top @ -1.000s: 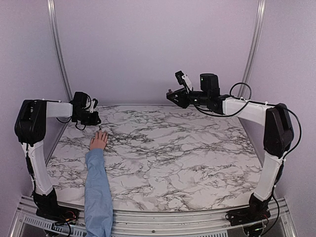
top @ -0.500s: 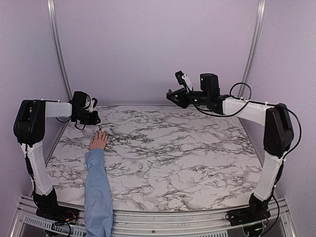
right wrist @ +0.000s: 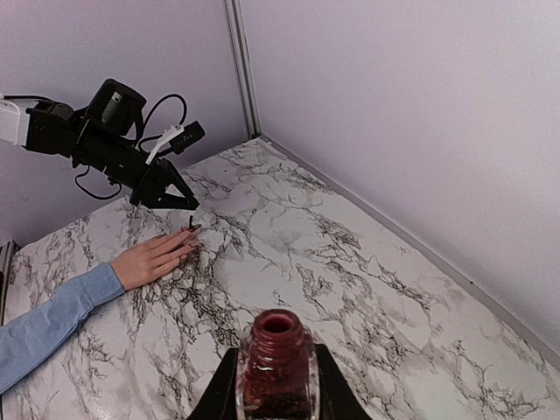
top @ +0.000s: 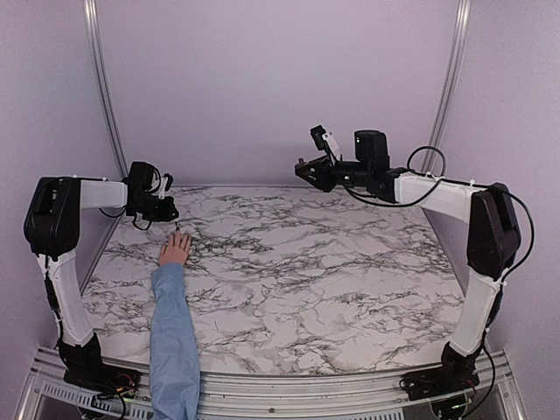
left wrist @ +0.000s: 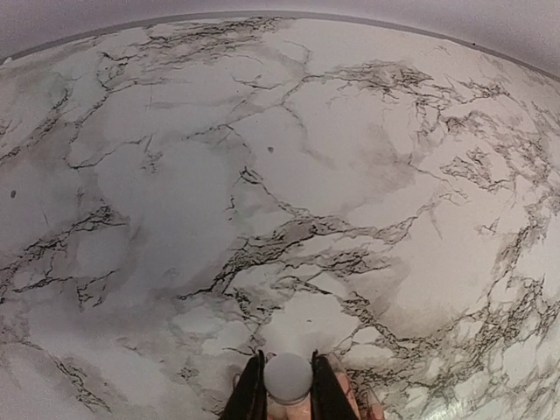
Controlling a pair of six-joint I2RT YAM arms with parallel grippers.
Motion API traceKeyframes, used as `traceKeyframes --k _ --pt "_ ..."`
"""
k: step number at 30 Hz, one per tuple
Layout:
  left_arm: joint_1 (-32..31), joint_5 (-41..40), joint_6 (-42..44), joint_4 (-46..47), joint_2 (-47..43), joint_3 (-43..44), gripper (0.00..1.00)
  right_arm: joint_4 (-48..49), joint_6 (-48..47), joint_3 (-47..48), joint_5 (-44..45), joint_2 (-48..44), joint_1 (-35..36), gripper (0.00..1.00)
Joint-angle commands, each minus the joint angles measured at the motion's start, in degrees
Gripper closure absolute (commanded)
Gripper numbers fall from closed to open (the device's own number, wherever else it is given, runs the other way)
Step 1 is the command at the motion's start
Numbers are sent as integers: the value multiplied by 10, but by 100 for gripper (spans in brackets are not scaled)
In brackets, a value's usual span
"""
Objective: Paint the nails
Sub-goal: Paint the nail polish on the nail.
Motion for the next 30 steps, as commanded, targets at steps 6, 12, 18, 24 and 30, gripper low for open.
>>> traceKeyframes --k 6,12,18,24,30 --pt "-6 10 6 1 -2 7 100 8 -3 3 -3 -21 -4 100" --pt "-7 7 8 1 -2 5 100 8 -2 3 -3 -20 -4 100" --pt "-7 -1 10 1 -2 4 100 8 -2 3 -3 -20 -4 100" --pt "-7 -9 13 -1 -5 -1 100 8 -2 2 -3 -21 -4 100" --pt "-5 -17 16 -1 -10 -6 100 9 -2 0 -3 -22 -4 100"
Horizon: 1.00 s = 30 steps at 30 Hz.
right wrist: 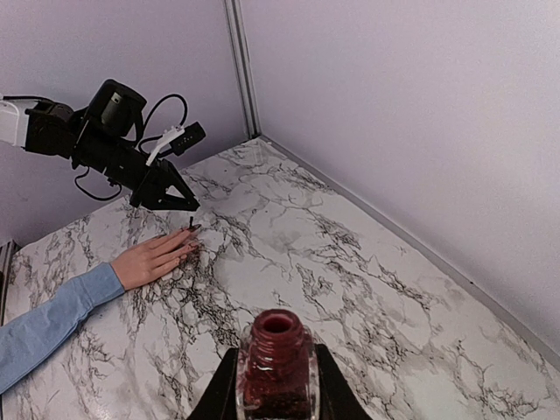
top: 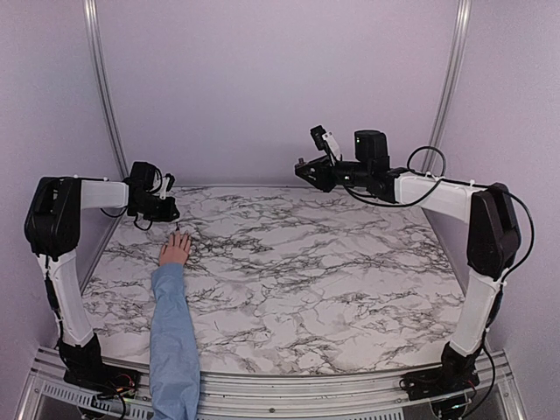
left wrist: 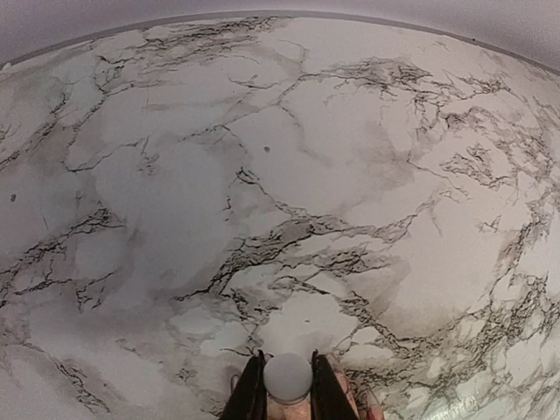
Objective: Paint the nails
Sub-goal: Paint the nail polish on the nail.
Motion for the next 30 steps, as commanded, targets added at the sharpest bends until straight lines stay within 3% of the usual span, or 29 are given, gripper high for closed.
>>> traceKeyframes --k 1,30 --pt "0 -10 11 -1 -10 -6 100 9 -2 0 -3 -21 -4 100" --pt "1 -24 8 -8 12 22 100 7 -2 3 -2 -20 -5 100"
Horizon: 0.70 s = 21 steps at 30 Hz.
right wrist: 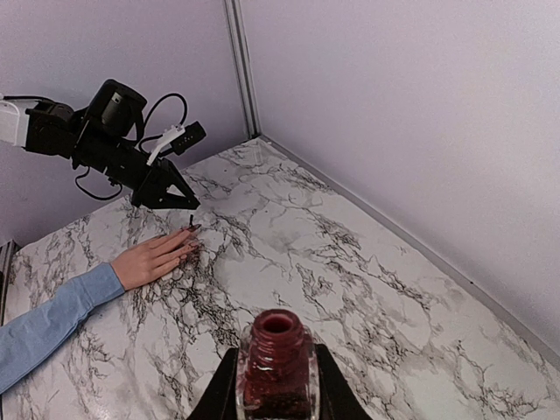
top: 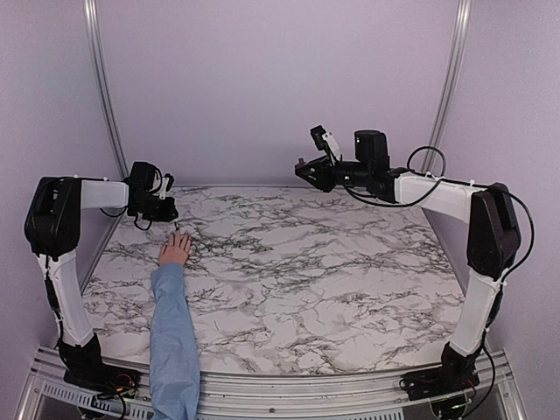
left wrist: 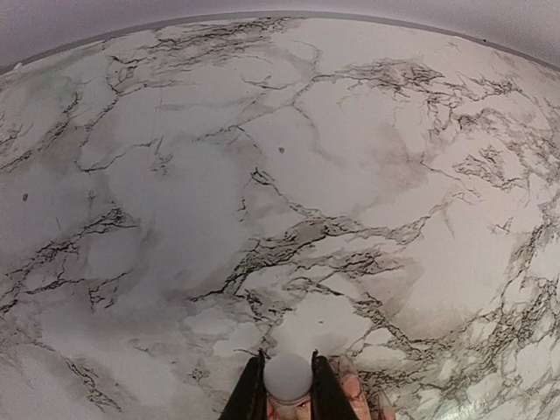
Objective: Paint the nails
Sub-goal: Paint the nail polish on the nail.
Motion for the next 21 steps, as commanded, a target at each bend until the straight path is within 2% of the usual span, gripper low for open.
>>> traceKeyframes --k 1,21 --pt "1 -5 2 -8 13 23 100 7 -3 4 -2 -20 -5 100" --pt "0 0 -3 -11 40 55 100 5 -6 10 -1 -16 -6 100"
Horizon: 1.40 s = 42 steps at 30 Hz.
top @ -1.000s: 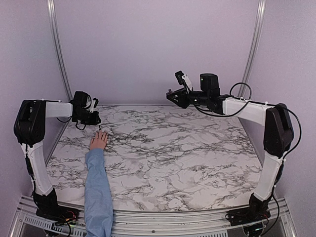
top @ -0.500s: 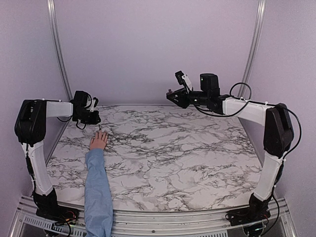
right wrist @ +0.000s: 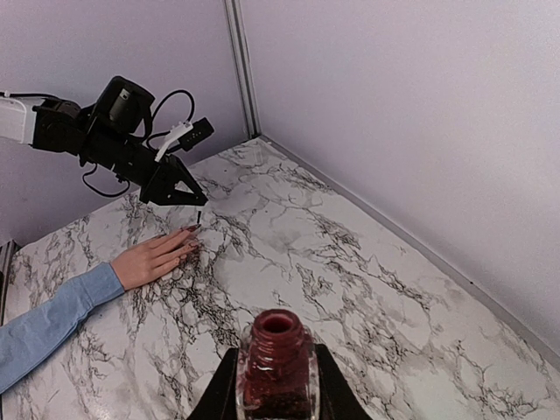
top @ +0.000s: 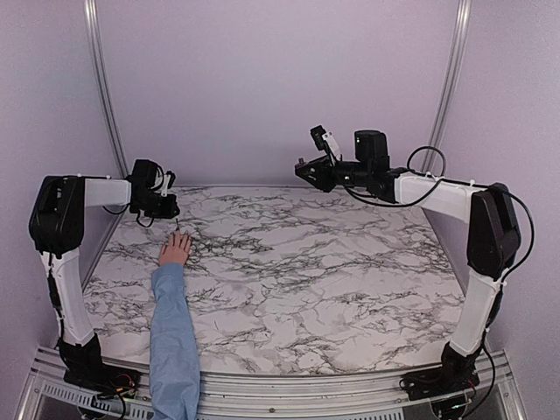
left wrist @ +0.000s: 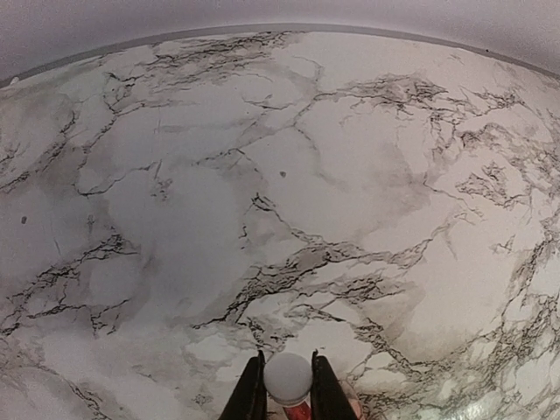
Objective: Paint the nails
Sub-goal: Paint the nail polish on the nail.
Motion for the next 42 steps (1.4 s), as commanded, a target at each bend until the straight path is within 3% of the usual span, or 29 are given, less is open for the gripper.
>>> traceKeyframes --k 1,9,21,42 --pt "1 0 -3 -9 15 23 100 5 -6 10 -1 -16 -6 100" --pt "2 8 -15 -12 -14 35 100 7 -5 3 -2 -22 -6 100" --pt "1 1 -14 -12 -62 -32 100 11 -4 -11 -4 -36 -6 100" --pt "-5 10 -21 -19 -17 -10 100 8 -7 -11 -2 -35 -6 100"
